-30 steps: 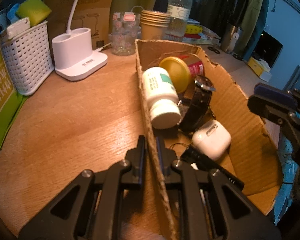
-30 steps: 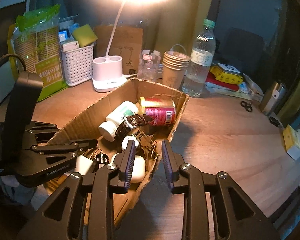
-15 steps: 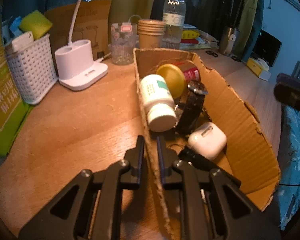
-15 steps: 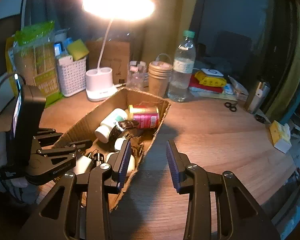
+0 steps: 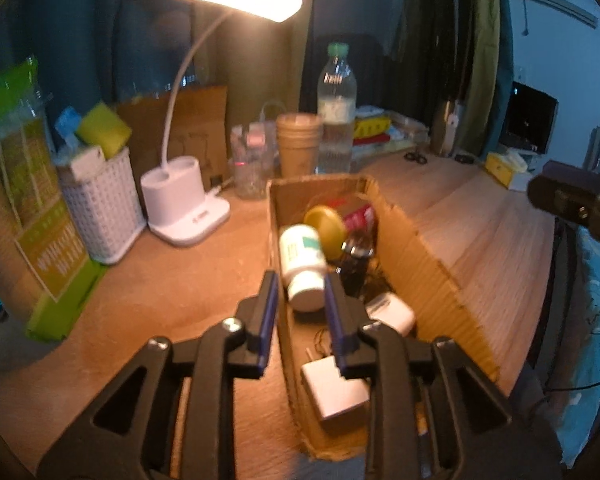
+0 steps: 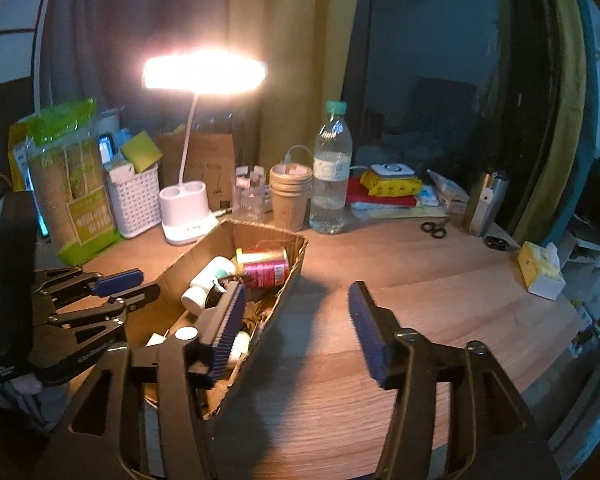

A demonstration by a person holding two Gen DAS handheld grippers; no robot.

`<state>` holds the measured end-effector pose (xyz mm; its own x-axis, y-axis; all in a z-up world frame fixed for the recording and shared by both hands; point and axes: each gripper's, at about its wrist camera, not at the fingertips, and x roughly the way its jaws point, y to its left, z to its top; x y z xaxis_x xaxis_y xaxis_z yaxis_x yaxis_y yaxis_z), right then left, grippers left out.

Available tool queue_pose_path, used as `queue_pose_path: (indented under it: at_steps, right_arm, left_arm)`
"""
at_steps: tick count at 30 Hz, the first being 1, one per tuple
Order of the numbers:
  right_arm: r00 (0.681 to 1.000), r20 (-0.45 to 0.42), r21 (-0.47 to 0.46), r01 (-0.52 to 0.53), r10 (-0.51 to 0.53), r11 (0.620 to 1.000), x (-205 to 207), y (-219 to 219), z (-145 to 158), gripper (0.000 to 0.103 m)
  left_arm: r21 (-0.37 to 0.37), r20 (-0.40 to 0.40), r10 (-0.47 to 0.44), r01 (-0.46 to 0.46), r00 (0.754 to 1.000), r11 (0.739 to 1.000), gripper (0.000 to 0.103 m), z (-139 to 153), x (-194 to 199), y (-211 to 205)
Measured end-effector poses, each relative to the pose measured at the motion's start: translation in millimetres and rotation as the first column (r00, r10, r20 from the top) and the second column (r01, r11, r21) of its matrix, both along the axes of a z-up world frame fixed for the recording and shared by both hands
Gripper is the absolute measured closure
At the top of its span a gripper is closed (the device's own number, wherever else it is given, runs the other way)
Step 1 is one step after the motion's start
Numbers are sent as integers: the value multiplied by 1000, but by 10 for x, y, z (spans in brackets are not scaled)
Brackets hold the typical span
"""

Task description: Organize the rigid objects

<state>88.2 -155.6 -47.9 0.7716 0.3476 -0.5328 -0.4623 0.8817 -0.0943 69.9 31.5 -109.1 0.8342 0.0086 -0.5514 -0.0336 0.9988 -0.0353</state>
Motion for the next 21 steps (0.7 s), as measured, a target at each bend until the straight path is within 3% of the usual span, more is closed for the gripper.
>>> queue_pose_path:
  at_steps: [3, 5, 7, 14, 21]
  right_arm:
    - [1000, 24, 28, 20, -21, 999, -30, -74, 71, 40]
    - [999, 42, 43, 34, -35, 999, -53, -133, 125, 39]
    - [998, 53, 57, 43, -46, 997, -74, -181, 167, 39]
    - [991, 103, 80, 80, -88, 994, -178, -310, 295, 31]
    - [982, 149, 104, 103, -118, 989, -311, -431, 414, 30]
  left_arm:
    - [3, 44, 3, -3, 999, 1000, 69, 152, -59, -48]
    - [-3, 80, 3, -3, 997, 1000, 46, 268, -129, -89]
    - [-15, 125, 5, -3, 992, 1000, 38, 379, -213, -136]
    - [-4, 221, 4, -4, 975, 1000, 30, 688, -434, -290]
    - [-10, 254, 11, -9, 967, 1000, 23, 861, -560, -359]
